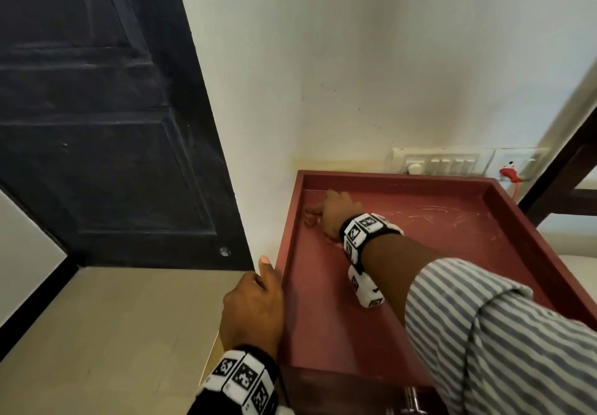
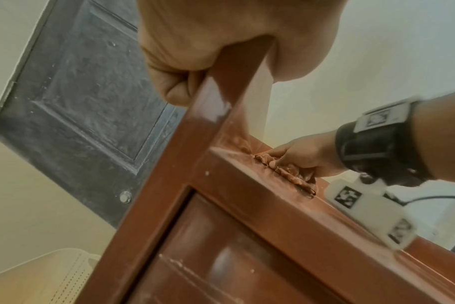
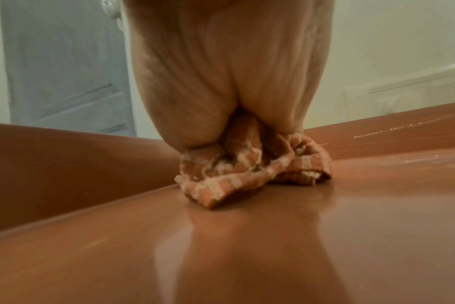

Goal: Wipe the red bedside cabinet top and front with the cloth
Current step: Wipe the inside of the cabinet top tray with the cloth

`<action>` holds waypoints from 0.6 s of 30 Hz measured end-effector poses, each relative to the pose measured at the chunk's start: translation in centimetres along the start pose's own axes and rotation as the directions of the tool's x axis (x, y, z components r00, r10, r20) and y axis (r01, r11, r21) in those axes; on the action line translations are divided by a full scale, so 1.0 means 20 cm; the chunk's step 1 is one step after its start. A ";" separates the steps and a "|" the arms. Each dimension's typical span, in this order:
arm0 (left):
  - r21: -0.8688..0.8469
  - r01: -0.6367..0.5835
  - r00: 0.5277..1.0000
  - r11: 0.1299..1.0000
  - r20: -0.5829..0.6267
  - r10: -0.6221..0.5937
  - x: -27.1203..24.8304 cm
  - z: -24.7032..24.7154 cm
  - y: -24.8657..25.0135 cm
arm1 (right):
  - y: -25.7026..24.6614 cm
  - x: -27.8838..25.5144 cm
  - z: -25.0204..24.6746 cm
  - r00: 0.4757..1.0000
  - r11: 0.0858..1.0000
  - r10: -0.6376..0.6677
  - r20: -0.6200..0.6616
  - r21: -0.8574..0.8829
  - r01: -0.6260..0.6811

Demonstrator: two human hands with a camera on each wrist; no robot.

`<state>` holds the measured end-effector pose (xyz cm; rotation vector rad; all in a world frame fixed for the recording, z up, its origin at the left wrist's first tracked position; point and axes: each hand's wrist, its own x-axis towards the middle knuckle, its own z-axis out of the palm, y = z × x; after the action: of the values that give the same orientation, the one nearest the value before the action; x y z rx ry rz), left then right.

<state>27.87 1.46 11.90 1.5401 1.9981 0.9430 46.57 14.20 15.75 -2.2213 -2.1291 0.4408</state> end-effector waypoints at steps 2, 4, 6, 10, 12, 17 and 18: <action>0.035 0.014 1.000 0.999 0.014 -0.014 0.01 0.00 0.01 | -0.06 -0.14 0.04 0.998 0.998 -0.048 0.040 -0.036 0.049; 0.044 0.037 0.999 0.998 0.020 -0.038 0.00 -0.01 0.02 | -0.10 -0.33 0.08 0.995 0.996 -0.086 0.051 -0.003 0.086; 0.042 0.054 0.998 0.998 0.023 -0.055 -0.02 -0.03 0.03 | -0.13 -0.54 0.15 0.990 0.989 -0.137 0.030 0.055 0.135; 0.048 0.061 0.997 0.997 0.047 -0.064 -0.06 -0.07 0.08 | -0.14 -0.89 0.29 0.980 0.977 -0.197 -0.037 0.074 0.200; 0.059 0.064 0.996 0.996 0.056 -0.067 -0.07 -0.09 0.10 | -0.11 -1.00 0.32 0.975 0.970 -0.214 -0.063 0.106 0.220; 0.123 0.071 0.994 0.990 0.071 -0.080 -0.10 -0.12 0.11 | 0.18 -1.18 0.38 0.971 0.936 -0.185 -0.151 0.275 0.221; 0.130 0.070 0.994 0.989 0.071 -0.080 -0.10 -0.12 0.11 | 0.28 -1.21 0.38 0.974 0.933 -0.142 -0.178 0.305 0.192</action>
<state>28.30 -0.73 15.02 1.5312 2.0812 0.7293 49.82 -11.27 11.54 -1.8202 -1.9823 0.5421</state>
